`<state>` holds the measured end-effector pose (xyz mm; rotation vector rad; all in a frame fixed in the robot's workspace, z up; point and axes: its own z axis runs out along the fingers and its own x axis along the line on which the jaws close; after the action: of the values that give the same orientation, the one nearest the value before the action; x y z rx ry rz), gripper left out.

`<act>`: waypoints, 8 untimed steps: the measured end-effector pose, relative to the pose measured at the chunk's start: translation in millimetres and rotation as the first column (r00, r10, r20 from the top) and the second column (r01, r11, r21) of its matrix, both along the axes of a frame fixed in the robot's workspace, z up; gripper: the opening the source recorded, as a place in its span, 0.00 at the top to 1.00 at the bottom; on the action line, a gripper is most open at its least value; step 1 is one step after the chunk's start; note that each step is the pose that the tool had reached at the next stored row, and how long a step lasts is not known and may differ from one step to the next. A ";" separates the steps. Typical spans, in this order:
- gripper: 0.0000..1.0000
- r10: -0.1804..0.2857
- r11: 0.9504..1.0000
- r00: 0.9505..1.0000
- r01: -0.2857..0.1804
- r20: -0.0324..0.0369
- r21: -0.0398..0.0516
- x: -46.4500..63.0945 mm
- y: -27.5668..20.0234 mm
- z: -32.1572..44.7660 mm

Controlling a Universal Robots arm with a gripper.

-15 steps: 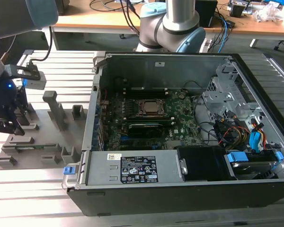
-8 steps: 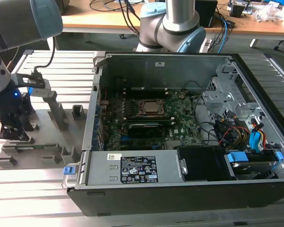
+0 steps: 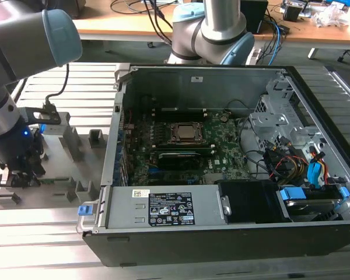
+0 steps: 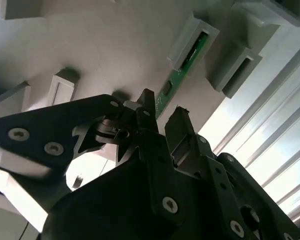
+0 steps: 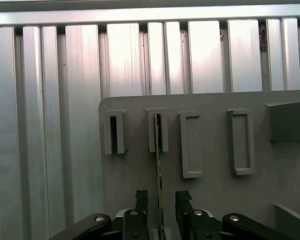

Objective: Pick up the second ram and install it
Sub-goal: 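Pick up the second ram and move it above second insertion slot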

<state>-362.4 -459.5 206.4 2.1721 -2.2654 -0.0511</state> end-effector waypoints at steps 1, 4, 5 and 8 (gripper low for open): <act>0.64 0.002 1.000 1.000 -0.002 0.000 0.000 0.1 0.0 -3.7; 0.64 0.002 1.000 1.000 -0.002 0.000 0.000 0.1 0.0 -8.0; 0.64 0.002 1.000 1.000 -0.002 0.000 0.000 0.2 0.0 -8.1; 0.86 0.002 1.000 1.000 -0.002 0.000 0.000 0.2 0.0 -8.2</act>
<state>-362.2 -459.5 198.1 2.1747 -2.2628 -0.0510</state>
